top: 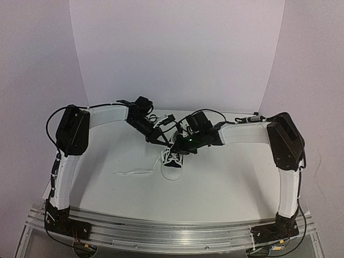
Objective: Tie the shoes
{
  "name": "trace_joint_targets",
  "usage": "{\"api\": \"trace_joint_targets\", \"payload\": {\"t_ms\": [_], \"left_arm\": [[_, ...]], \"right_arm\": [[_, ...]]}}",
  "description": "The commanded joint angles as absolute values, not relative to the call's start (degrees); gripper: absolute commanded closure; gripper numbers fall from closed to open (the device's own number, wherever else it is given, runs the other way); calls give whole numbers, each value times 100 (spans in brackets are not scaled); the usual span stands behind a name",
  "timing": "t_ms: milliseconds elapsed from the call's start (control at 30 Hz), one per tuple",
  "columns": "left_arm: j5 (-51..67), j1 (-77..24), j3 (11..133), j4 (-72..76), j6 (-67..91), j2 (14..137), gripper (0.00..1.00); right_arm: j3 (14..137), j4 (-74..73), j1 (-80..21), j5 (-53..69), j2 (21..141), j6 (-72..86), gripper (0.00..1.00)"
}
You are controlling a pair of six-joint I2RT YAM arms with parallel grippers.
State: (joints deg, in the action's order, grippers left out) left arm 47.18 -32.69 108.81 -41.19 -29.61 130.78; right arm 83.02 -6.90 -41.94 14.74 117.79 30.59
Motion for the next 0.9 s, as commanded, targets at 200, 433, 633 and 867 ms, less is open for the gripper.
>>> {"api": "trace_joint_targets", "payload": {"t_ms": [200,433,633,867], "left_arm": [[5174,-3287,11113,-4470,-2881,12612,100],[5446,-3291,10763,-4326,-3049,12580,100],[5555,-3309,10628,-4255,-3038,12780,100],[5486,-3289,10590,-4388,-3267,13037,86]], "right_arm": [[8854,-693,-4152,1039,12263,3589,100],[9083,-339,-4085,945,12593,3850,100],[8753,687,-3978,1017,12662,4406,100],[8559,844,-3951,940,12807,4567,100]]}}
